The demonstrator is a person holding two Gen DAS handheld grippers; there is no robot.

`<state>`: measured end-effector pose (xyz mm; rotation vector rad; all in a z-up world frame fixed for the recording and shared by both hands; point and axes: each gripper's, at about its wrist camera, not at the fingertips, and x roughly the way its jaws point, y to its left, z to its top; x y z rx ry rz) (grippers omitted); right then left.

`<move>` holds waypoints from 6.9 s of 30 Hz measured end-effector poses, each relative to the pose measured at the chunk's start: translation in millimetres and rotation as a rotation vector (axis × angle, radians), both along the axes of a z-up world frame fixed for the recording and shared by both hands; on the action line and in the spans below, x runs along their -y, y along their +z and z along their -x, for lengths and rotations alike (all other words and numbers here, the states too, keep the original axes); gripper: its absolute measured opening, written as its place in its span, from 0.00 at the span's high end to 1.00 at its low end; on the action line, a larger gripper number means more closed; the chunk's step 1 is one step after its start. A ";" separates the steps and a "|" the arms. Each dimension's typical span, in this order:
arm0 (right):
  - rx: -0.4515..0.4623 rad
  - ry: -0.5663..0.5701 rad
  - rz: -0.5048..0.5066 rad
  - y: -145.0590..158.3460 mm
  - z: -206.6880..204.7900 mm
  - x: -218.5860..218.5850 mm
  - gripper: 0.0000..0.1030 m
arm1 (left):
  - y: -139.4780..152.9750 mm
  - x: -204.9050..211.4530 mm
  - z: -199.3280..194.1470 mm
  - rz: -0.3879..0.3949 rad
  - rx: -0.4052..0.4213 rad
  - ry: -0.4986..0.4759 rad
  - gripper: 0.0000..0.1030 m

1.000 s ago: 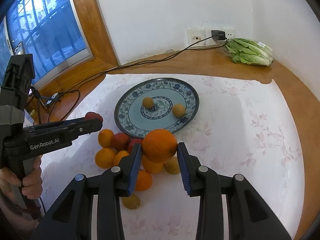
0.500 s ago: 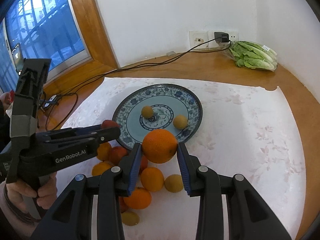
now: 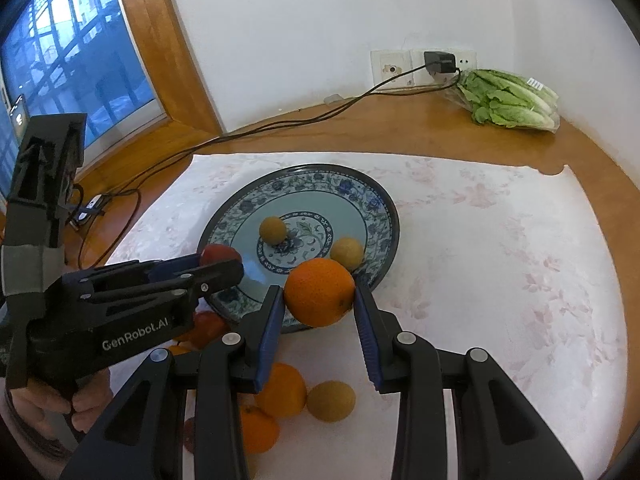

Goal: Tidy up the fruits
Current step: 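Carry the red apple and the orange onto the plate with both tools, then open both tools to release the apple and orange on the plate, then withdraw both open tools from the plate toward the fruit pile, then close the left tool on a large orange while the right tool grasps another orange, then carry both held oranges over the blue-and-white plate with both tools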

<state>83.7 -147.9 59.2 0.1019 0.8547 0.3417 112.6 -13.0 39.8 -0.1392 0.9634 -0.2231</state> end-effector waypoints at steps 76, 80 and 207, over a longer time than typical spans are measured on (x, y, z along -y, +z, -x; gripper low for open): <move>0.002 -0.051 0.022 5.6 24.8 8.2 0.54 | 11.4 -9.8 28.6 -0.074 -0.012 0.021 0.39; -0.008 -0.050 0.024 3.7 30.2 9.0 0.54 | 10.3 -11.3 34.0 -0.078 -0.021 0.020 0.39; -0.063 -0.010 -0.176 0.0 70.5 -0.6 0.64 | 19.6 -17.6 93.5 -0.010 0.012 -0.044 0.64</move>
